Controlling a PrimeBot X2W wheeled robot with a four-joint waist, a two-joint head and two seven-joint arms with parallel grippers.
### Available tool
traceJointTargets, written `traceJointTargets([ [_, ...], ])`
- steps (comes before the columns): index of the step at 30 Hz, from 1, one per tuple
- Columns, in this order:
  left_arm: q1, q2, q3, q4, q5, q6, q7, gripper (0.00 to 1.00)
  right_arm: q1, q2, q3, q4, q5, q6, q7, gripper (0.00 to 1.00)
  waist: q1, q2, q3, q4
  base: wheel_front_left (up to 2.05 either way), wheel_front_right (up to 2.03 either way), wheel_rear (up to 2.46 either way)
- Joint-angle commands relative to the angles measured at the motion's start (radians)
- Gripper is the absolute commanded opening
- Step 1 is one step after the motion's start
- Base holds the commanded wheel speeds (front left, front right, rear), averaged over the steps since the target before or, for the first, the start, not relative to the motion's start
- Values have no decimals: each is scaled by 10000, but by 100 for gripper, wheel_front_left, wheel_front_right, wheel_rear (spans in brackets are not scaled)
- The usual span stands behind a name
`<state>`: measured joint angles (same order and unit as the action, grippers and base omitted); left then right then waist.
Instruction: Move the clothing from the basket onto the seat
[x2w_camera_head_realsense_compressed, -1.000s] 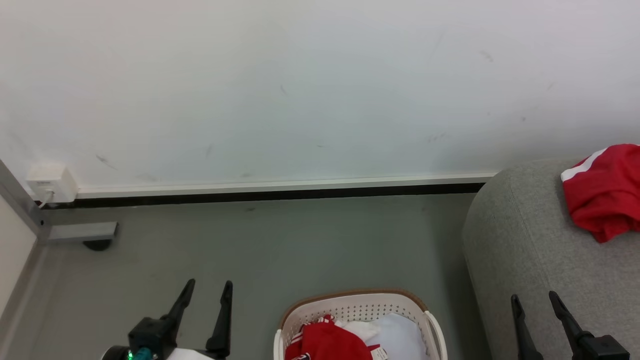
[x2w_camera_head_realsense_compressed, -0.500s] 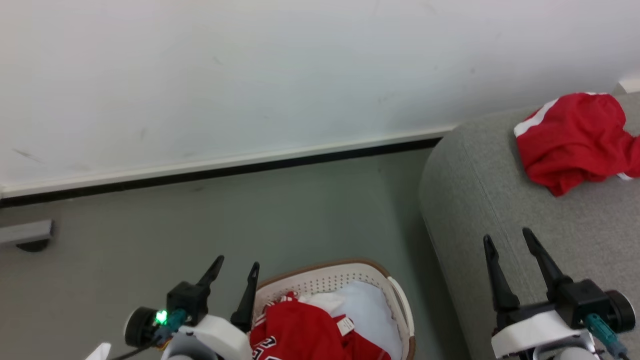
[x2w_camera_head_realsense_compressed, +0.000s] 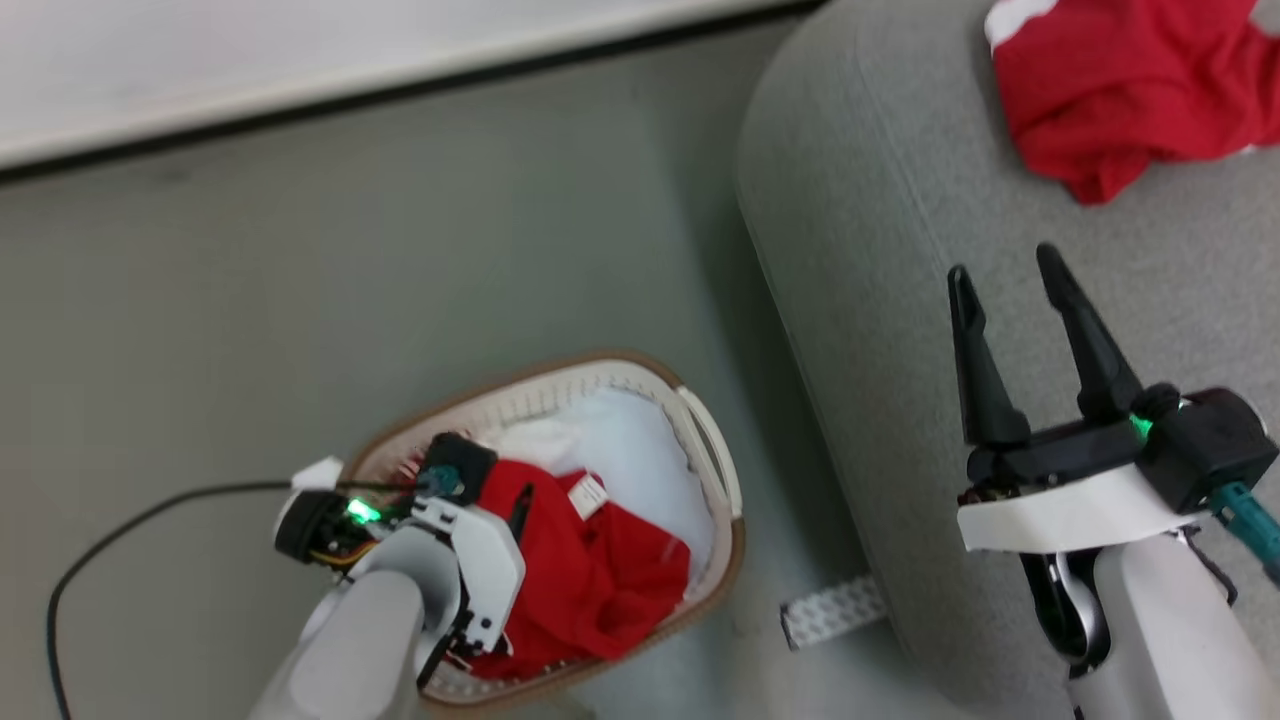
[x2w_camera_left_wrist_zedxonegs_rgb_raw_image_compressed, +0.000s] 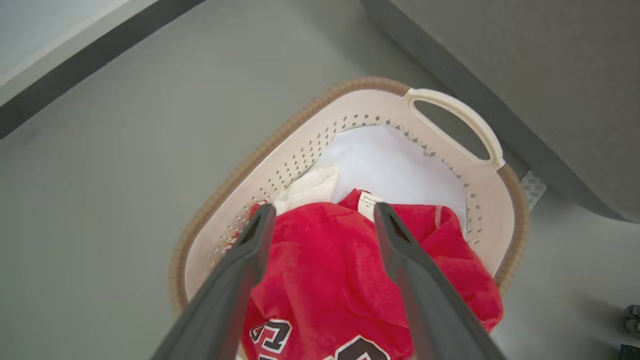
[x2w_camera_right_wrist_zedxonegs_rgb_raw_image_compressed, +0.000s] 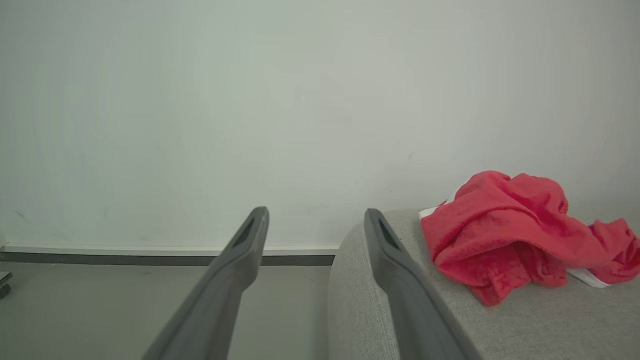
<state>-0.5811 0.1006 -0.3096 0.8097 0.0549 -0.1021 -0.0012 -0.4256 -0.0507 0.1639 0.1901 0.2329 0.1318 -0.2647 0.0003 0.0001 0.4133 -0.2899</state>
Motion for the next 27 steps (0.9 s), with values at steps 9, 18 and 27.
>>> traceJointTargets([
  [9, -1889, 283, -770, 1747, 873, 130, 1708, 100, -1294, 2, 214, -841, 923, -22, 5, 100, -3, -1, 3289, -916, 0, 0, 0],
  [18, -2967, 827, -807, 2450, 986, 290, 2392, 100, -1892, 1, 412, -1437, 1614, -22, 5, 100, -3, -1, 4816, -1317, 0, 0, 0],
  [27, -3497, 995, -940, 2755, 907, 427, 2184, 100, -2115, -1, 178, -1439, 1776, -22, 5, 100, -3, -1, 5389, -1388, 0, 0, 0],
])
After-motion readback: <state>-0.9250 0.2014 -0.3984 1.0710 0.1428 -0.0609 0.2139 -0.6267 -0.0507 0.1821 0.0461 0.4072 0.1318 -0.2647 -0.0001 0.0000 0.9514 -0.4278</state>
